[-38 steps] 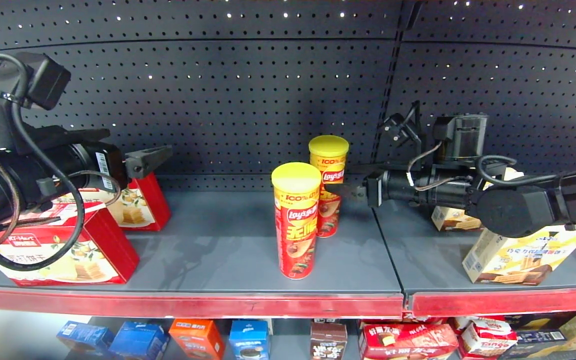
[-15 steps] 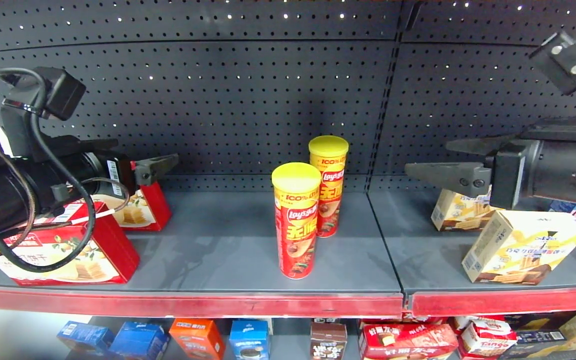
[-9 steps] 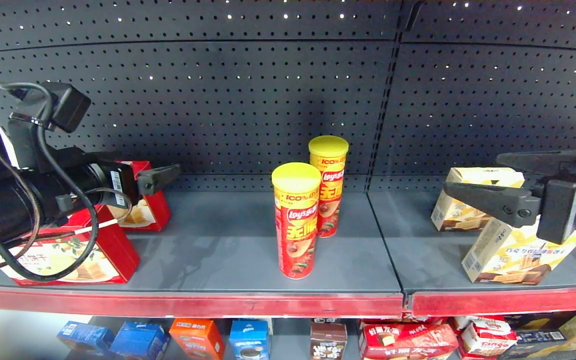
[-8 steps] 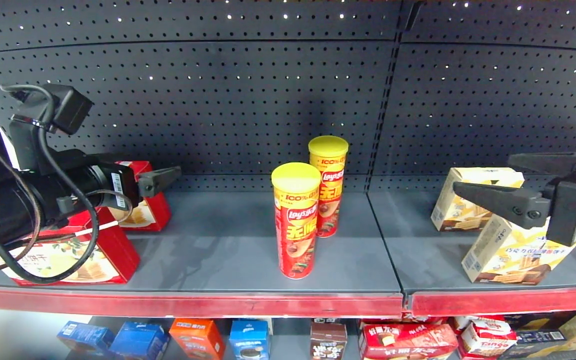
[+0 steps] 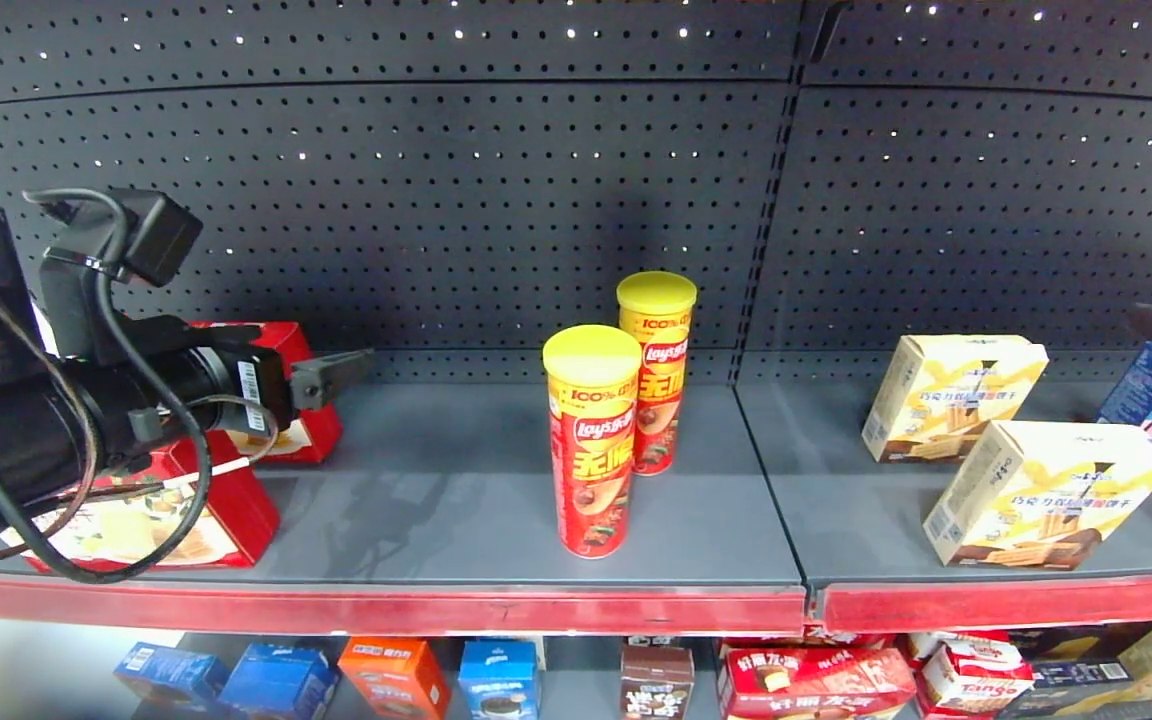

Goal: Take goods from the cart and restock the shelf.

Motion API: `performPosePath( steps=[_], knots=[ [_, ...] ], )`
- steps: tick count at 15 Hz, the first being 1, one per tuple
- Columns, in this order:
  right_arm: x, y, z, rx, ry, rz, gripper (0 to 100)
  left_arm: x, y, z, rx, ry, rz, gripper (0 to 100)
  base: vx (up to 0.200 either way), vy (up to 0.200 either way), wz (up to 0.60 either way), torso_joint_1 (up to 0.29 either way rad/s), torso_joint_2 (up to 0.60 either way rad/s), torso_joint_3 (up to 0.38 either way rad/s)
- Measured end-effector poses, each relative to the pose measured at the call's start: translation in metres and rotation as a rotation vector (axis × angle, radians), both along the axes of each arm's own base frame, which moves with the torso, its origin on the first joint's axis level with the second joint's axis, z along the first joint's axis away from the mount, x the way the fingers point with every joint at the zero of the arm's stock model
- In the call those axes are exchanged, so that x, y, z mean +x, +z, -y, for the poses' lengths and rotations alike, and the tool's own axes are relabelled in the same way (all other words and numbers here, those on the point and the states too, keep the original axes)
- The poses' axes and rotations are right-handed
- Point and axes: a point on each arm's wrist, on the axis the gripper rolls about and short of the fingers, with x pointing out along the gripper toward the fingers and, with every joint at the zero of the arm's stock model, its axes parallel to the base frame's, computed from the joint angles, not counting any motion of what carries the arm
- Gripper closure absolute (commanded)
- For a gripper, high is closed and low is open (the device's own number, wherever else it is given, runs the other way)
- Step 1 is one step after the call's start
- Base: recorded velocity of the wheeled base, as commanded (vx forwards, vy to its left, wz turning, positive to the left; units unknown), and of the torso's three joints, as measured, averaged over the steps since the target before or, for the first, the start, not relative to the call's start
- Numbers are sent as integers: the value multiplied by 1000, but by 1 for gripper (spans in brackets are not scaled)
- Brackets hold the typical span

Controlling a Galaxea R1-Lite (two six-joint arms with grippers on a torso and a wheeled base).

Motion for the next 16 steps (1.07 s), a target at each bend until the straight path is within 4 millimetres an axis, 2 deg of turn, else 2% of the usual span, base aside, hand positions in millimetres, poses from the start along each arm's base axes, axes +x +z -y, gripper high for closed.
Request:
performPosePath(
  steps=[3, 5, 9, 12, 16],
  knots=[
    [-13, 1, 13, 5, -62, 8, 0, -4, -5, 12, -18, -41, -32, 0, 0, 0, 0, 0, 0, 0],
    [-22, 1, 26, 6, -127, 10, 0, -12, -18, 23, -9, -86, -77, 0, 0, 0, 0, 0, 0, 0],
    [-40, -6, 44, 11, -224, 19, 0, -24, -43, 31, 21, -138, -164, 0, 0, 0, 0, 0, 0, 0],
    [-50, -9, 50, 14, -254, 25, 0, -19, -55, 39, 43, -165, -206, 0, 0, 0, 0, 0, 0, 0],
    [-54, -8, 52, 21, -262, 36, 0, -6, -67, 48, 85, -187, -243, 0, 0, 0, 0, 0, 0, 0]
  ],
)
